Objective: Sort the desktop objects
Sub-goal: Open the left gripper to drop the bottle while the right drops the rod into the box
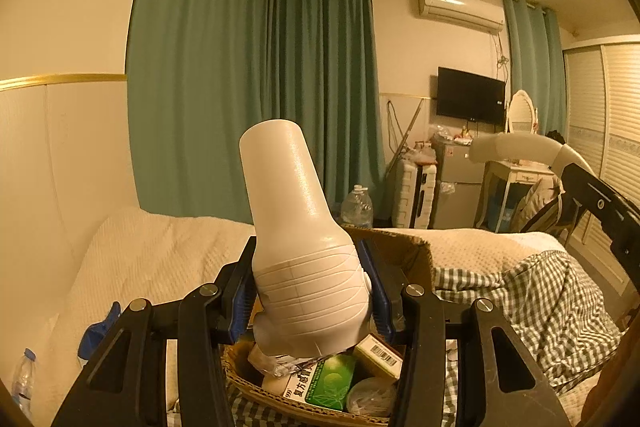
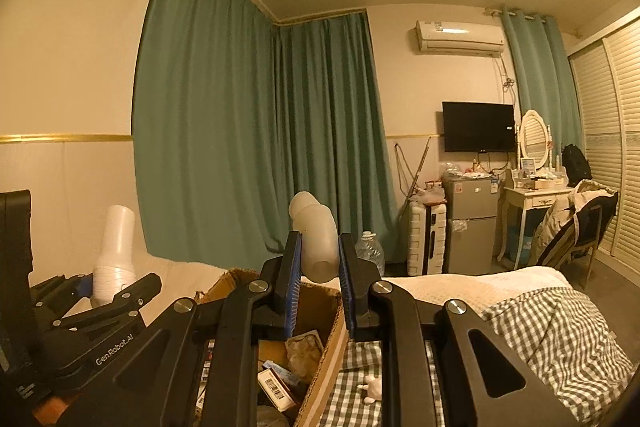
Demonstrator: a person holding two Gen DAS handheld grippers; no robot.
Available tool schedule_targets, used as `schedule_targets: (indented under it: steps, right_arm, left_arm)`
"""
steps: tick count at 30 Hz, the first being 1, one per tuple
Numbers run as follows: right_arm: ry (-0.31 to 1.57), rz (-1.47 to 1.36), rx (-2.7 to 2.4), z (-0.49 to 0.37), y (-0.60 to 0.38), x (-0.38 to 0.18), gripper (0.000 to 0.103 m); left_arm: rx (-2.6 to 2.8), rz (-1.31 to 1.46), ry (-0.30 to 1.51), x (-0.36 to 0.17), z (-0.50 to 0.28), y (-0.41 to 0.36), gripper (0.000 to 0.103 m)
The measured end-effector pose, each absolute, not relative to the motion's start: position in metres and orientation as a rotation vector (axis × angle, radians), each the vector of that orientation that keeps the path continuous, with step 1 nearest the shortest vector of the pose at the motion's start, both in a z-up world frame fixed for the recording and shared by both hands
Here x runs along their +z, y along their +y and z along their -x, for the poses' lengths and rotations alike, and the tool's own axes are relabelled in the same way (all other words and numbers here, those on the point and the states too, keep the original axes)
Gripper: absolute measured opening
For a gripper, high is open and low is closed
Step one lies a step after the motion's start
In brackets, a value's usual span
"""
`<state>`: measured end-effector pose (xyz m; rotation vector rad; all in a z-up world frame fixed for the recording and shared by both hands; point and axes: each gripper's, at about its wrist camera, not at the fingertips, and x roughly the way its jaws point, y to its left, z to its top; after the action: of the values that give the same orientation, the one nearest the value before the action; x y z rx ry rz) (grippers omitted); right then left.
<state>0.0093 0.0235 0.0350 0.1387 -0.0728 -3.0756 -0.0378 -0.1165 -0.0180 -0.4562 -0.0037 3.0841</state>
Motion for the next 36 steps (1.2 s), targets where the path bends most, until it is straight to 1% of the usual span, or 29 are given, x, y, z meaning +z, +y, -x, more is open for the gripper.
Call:
schedule_targets:
  steps: [12,21,30,36]
  right_arm:
    - [-0.026,-0.286,-3.013,0.040,0.003,-0.003,0.017]
    - [0.007,-0.429,-2.957,0.080,-0.003,-0.033,0.017]
    - [-0.007,-0.587,-2.878,0.137,0.000,-0.067,0.017]
    - [0.030,-0.674,-2.811,0.166,-0.014,-0.090,0.017]
  left_arm:
    - [3.047,0.592,0.000,-0.051,0.080,-0.132,0.049]
    - [2.994,0.764,0.009,-0.084,0.119,-0.133,0.049]
    - [2.971,0.934,0.015,-0.117,0.151,-0.134,0.049]
    - [2.949,1.036,0.038,-0.132,0.170,-0.128,0.049]
